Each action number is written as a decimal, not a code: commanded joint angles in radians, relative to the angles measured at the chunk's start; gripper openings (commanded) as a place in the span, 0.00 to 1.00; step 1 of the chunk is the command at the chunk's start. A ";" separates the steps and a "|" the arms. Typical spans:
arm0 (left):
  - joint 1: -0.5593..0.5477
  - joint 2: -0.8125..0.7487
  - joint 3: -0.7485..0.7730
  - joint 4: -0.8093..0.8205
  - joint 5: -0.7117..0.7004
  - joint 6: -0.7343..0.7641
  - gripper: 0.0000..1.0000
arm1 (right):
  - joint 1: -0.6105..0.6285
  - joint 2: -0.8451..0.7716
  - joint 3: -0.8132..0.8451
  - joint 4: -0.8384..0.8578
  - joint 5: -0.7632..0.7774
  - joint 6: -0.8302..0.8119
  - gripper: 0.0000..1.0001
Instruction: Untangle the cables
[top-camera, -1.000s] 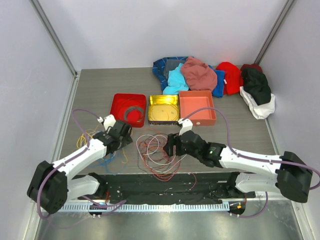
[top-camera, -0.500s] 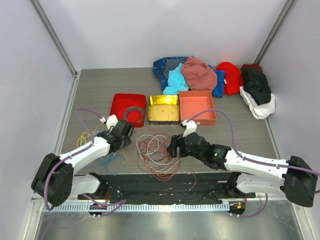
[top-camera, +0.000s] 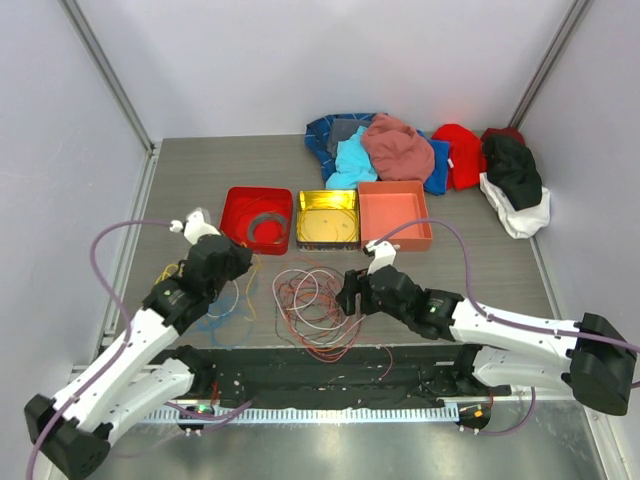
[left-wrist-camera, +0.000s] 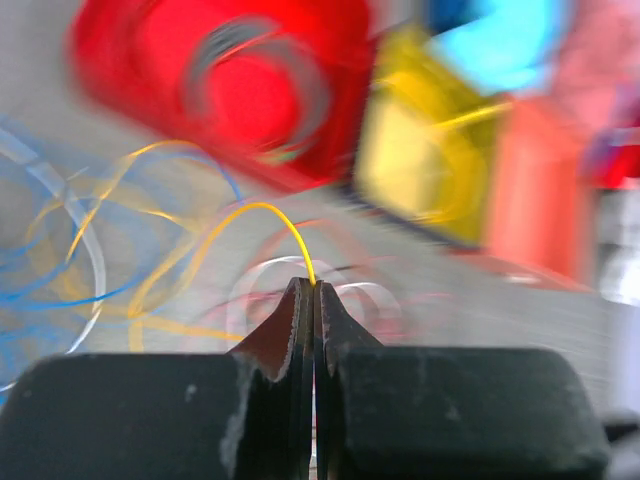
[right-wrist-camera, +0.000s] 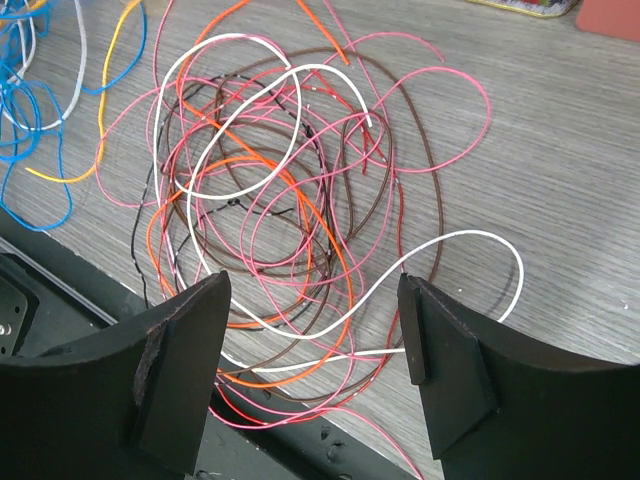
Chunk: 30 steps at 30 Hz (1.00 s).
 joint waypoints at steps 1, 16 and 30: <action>-0.056 -0.057 0.154 0.077 0.060 0.063 0.00 | 0.006 -0.058 0.021 0.022 0.044 0.000 0.76; -0.498 0.285 0.769 0.109 0.062 0.371 0.00 | 0.004 -0.245 0.005 -0.010 0.068 0.026 0.76; -0.563 0.454 1.029 0.077 0.062 0.509 0.00 | 0.006 -0.357 -0.091 0.165 -0.001 0.056 0.77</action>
